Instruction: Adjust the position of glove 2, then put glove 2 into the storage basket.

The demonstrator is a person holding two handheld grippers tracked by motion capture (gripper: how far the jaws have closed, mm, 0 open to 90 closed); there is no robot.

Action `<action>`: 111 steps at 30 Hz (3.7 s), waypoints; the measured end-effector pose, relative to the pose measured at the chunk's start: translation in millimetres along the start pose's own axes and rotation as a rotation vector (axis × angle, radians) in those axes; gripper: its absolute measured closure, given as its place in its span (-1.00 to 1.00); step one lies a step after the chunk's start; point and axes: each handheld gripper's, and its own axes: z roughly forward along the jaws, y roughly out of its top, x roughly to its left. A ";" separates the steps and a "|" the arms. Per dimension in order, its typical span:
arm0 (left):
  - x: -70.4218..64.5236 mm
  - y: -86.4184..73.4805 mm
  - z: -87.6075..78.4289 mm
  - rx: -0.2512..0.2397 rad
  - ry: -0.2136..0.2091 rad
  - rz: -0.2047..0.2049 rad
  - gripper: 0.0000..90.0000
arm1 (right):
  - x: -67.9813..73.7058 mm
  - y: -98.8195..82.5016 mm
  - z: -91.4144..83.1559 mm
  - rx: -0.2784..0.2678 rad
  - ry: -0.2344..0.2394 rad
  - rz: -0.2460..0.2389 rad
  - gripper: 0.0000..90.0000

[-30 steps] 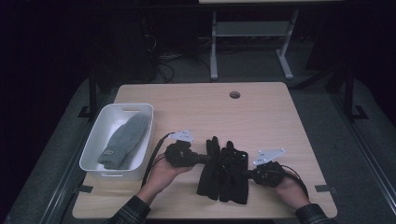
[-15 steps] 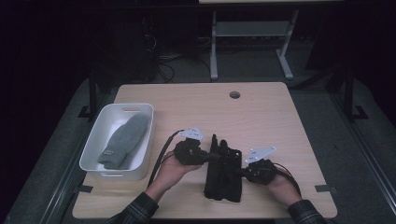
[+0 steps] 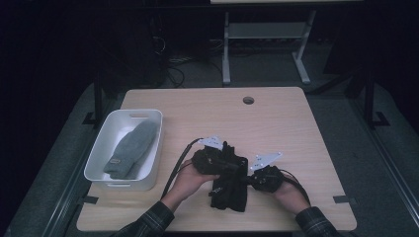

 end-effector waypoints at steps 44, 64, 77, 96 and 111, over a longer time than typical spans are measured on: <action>-46.3 -28.7 43.7 0.225 -0.018 0.110 0.99 | -78.3 -57.7 -53.7 -0.062 -0.349 0.246 -0.49; -14.1 -66.8 -38.9 0.257 0.183 0.036 0.99 | -82.9 -60.8 -45.0 -0.056 -0.363 0.264 -0.70; 3.5 -22.1 -33.5 0.202 0.266 0.132 -0.30 | -83.3 -62.6 -43.7 -0.073 -0.364 0.257 -0.73; 28.0 -35.3 6.6 0.308 0.297 0.156 -0.71 | -82.4 -62.3 -43.6 -0.070 -0.362 0.258 -0.73; 25.3 -33.1 2.1 0.316 0.126 0.088 0.51 | -81.1 -61.4 -42.4 -0.075 -0.355 0.257 -0.73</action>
